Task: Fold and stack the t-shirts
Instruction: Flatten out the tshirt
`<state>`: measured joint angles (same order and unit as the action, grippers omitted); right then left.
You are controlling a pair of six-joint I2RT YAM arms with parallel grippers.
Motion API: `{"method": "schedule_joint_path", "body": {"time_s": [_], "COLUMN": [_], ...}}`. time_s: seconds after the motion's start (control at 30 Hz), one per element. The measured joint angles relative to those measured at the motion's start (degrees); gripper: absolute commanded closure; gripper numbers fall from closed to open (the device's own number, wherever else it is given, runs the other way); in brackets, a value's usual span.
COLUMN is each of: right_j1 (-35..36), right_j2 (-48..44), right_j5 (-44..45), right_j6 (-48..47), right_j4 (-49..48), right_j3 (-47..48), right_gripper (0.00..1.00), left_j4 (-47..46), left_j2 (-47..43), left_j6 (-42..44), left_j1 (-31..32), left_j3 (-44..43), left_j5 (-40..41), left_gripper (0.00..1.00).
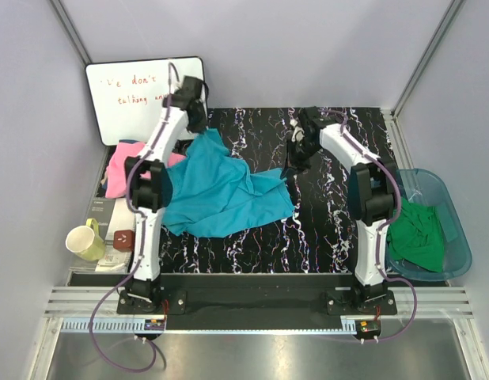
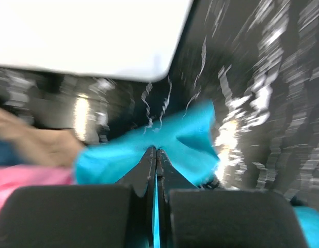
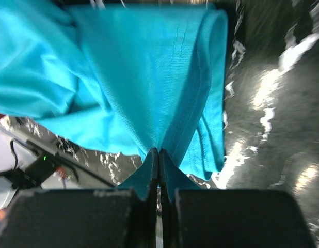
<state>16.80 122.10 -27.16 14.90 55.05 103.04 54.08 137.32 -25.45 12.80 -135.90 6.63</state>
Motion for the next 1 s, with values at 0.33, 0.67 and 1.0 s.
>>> {"method": "schedule_joint_path", "body": {"time_s": [0.33, 0.67, 1.0], "right_j1": [-3.26, -4.04, -4.04], "right_j2": [-8.83, -12.94, -11.85], "right_j5": [6.29, 8.28, 7.82], "right_j6": [-2.36, -3.82, -4.02], "right_j4": [-0.24, -0.04, 0.11], "right_j3": [5.07, -8.98, -8.17], "right_gripper": [1.00, 1.00, 1.00], "left_j4": [-5.73, -0.79, 1.27], "left_j2": [-28.48, -32.68, -32.24], "left_j6": [-0.79, -1.14, 0.68], "left_j1": [-3.61, 8.92, 7.78], "left_j3": [17.62, 57.40, 46.38], "left_j5": [-1.64, -6.78, -4.87], "left_gripper": [1.00, 0.20, 0.23]}}
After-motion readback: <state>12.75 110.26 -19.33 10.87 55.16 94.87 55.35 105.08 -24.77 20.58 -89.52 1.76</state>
